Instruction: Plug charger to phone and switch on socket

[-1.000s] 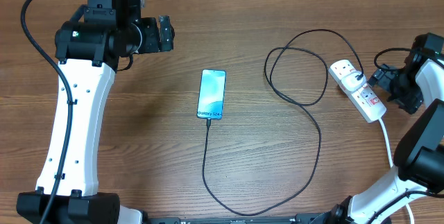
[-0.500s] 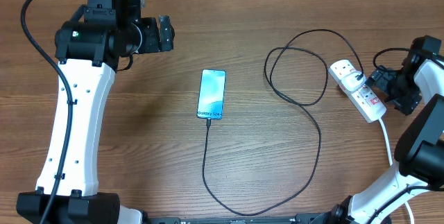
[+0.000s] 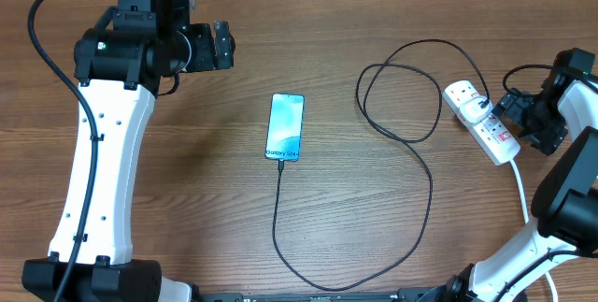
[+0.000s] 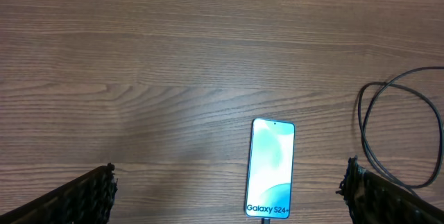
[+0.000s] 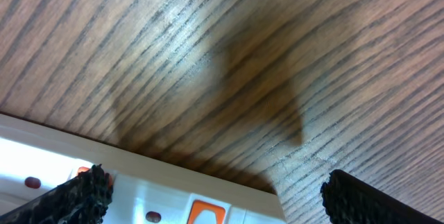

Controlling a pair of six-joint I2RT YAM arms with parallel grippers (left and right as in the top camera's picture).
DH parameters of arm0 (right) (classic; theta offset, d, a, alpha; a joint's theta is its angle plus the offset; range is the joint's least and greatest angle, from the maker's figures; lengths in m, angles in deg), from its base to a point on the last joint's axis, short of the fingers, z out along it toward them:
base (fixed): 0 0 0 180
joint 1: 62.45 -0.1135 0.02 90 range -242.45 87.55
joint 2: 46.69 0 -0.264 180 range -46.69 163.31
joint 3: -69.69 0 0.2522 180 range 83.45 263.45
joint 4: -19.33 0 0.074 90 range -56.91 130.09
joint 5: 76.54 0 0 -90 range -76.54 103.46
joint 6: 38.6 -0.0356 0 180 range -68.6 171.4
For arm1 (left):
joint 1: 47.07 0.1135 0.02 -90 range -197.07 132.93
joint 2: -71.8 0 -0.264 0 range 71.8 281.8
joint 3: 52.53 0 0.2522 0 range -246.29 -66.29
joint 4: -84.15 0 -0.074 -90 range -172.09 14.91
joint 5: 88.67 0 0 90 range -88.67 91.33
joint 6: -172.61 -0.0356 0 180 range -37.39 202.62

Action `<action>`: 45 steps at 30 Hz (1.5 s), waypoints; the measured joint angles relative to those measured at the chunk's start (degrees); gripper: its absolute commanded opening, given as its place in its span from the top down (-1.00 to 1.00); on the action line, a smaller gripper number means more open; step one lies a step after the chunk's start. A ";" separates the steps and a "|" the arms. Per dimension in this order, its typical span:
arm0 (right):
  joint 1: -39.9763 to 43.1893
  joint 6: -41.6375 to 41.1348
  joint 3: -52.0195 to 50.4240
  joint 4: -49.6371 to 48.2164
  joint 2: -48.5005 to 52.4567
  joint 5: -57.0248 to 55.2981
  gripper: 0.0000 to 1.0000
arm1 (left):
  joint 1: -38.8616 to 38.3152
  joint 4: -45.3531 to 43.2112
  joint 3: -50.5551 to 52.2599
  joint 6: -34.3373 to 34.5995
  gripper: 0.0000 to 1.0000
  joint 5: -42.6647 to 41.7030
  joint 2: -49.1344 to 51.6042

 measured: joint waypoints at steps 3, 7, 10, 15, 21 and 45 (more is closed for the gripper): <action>-0.07 -0.02 0.00 -0.50 0.02 0.83 -1.00 | 0.00 0.00 0.00 0.00 -0.99 0.00 0.00; -0.07 -0.02 0.00 -0.52 0.07 1.36 -1.00 | 0.00 0.00 0.00 0.02 -0.99 0.00 0.00; -0.07 -0.04 0.00 -0.35 0.09 1.62 -1.00 | 0.00 0.00 0.00 0.00 -0.99 0.00 0.00; -0.02 -0.07 0.00 0.11 0.09 2.29 -1.00 | 0.00 0.00 0.00 0.00 -0.99 0.00 0.00; 0.00 -0.48 0.20 0.90 0.09 2.40 -1.00 | 0.00 0.00 0.00 0.00 -0.99 0.00 0.00; 0.04 -2.34 0.59 3.13 0.09 3.32 -1.00 | 0.00 0.00 0.00 0.00 -0.99 0.00 0.00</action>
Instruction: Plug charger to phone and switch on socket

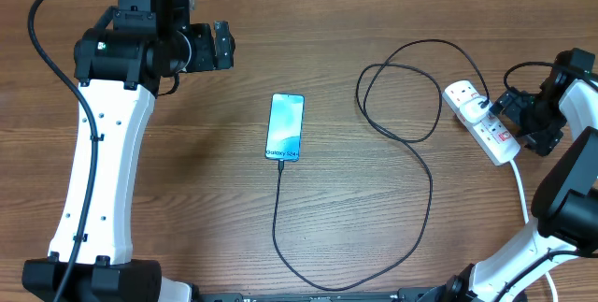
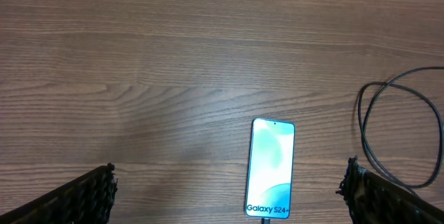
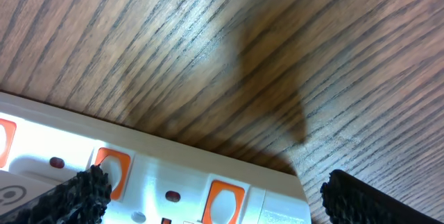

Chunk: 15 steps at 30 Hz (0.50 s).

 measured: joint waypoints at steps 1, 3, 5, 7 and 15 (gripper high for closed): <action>0.00 -0.02 0.00 0.50 0.00 0.22 -1.00 | 0.00 0.00 0.00 0.00 -0.99 0.00 0.00; 0.00 0.02 0.00 1.25 0.00 0.61 -1.00 | 0.00 0.00 0.00 0.00 -0.99 0.00 0.00; 0.00 0.02 0.00 1.36 0.00 0.92 -1.00 | 0.00 0.00 0.00 0.02 -0.99 0.00 0.00; 0.00 0.07 0.00 1.40 0.00 0.96 -1.00 | 0.00 0.00 0.00 0.02 -0.99 0.00 0.00; -0.17 -0.24 2.60 8.57 -0.09 1.22 -1.00 | 0.00 0.00 0.00 0.02 -0.99 0.00 0.00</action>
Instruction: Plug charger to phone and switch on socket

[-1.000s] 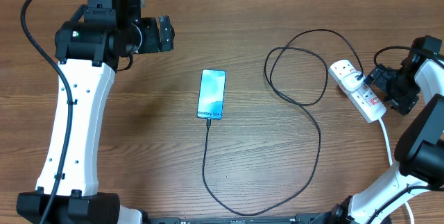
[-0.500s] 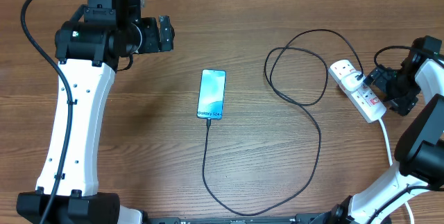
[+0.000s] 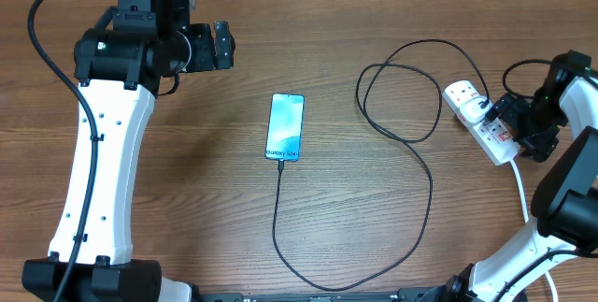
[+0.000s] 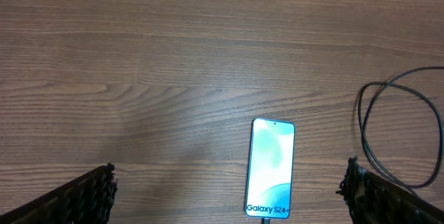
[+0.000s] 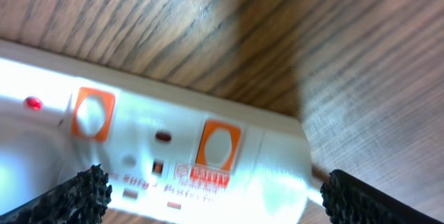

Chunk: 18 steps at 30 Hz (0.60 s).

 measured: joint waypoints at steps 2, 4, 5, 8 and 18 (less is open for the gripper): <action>0.00 -0.07 1.73 1.09 -0.66 0.09 -1.00 | 0.00 0.00 0.00 -0.02 -0.99 0.00 0.00; 0.00 -0.13 2.62 2.08 -3.48 0.15 -1.00 | 0.00 0.02 0.00 -0.02 -0.99 0.00 0.00; 0.00 -0.44 2.67 3.08 -5.97 0.17 -1.00 | 0.00 0.02 0.00 -0.02 -0.99 0.00 0.00; -0.11 -1.66 2.86 6.60 -14.71 0.20 -1.00 | 0.00 0.02 0.00 -0.02 -0.99 0.00 0.00; -12.96 -2.89 2.71 10.58 -42.07 0.79 -1.00 | 0.00 0.07 0.00 0.00 -0.99 0.00 0.00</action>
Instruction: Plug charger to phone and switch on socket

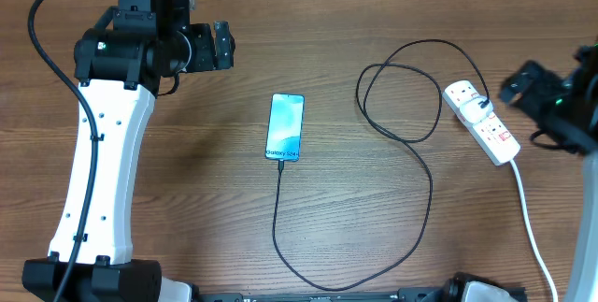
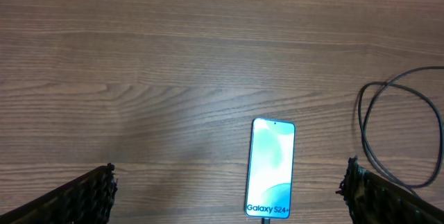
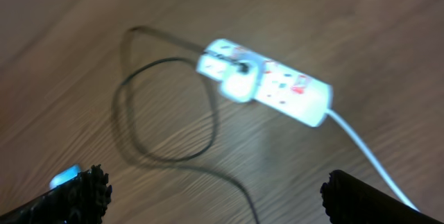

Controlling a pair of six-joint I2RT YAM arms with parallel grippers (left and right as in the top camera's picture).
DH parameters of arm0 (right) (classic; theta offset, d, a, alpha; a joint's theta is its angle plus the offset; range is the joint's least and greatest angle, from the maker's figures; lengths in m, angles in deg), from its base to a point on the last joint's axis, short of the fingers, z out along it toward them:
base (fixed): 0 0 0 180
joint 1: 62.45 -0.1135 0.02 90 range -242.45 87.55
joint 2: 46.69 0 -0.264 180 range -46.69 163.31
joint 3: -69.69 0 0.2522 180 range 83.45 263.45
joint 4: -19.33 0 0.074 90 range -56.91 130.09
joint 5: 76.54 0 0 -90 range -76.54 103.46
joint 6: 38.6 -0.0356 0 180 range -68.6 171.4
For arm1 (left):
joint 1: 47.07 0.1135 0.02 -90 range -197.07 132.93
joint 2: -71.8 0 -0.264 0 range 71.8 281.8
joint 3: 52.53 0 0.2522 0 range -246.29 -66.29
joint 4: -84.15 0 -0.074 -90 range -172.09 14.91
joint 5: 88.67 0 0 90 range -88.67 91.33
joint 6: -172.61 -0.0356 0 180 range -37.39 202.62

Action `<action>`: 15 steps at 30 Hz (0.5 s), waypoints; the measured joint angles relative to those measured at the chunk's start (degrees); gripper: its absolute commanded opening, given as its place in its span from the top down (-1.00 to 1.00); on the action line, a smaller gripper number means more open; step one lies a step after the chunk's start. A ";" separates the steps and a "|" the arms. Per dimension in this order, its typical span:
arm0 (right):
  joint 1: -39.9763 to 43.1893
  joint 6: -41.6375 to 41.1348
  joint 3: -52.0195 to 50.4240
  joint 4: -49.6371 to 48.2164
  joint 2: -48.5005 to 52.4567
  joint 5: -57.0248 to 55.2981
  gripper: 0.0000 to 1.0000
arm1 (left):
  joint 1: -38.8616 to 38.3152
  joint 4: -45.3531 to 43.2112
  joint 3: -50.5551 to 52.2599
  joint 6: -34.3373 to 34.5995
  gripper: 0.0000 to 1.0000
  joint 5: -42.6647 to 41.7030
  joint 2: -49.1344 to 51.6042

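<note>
The phone (image 1: 286, 126) lies face up in the middle of the table with its screen lit, and also shows in the left wrist view (image 2: 272, 168). A black cable (image 1: 278, 208) runs from its lower end in a wide loop to the white power strip (image 1: 483, 121), where a white plug sits. My right gripper (image 1: 523, 82) hangs open above and to the right of the strip, which is blurred in the right wrist view (image 3: 267, 82). My left gripper (image 1: 222, 48) stays open, high at the upper left, away from the phone.
The strip's white lead (image 1: 528, 218) runs down the table's right side toward the front edge. The cable loop (image 3: 166, 106) lies left of the strip. The left arm's white link (image 1: 93, 171) stands over the table's left side.
My right gripper was low against the power strip's switches. Now it is raised and back from it, with the whole strip and cable loop in its view. The left arm, phone and cable have not moved.
My right gripper was open just to the right of the power strip, close to the table. It then stood nearer the strip's orange switches, then right over them, and now hangs lifted clear. The left gripper stayed open above the plugged-in phone throughout.
</note>
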 measured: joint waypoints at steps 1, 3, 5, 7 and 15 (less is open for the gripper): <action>-2.40 -0.02 -0.92 -0.13 -2.29 0.04 -0.99 | 0.00 0.00 0.00 -0.02 -0.99 0.02 0.00; -6.67 -0.22 -2.71 -0.42 -6.16 0.26 -1.00 | 0.00 0.04 0.00 -0.02 -0.99 0.02 0.00; -11.43 -1.09 -4.90 -0.68 -10.43 0.46 -1.00 | 0.00 0.07 0.00 -0.02 -0.99 0.02 0.00; -14.29 -2.10 -6.67 -0.98 -13.25 0.61 -1.00 | 0.00 0.09 0.00 -0.02 -0.99 0.02 0.00; -25.79 -4.20 -16.48 -2.51 -25.46 0.87 -1.00 | 0.00 0.07 0.00 0.00 -0.99 0.20 0.00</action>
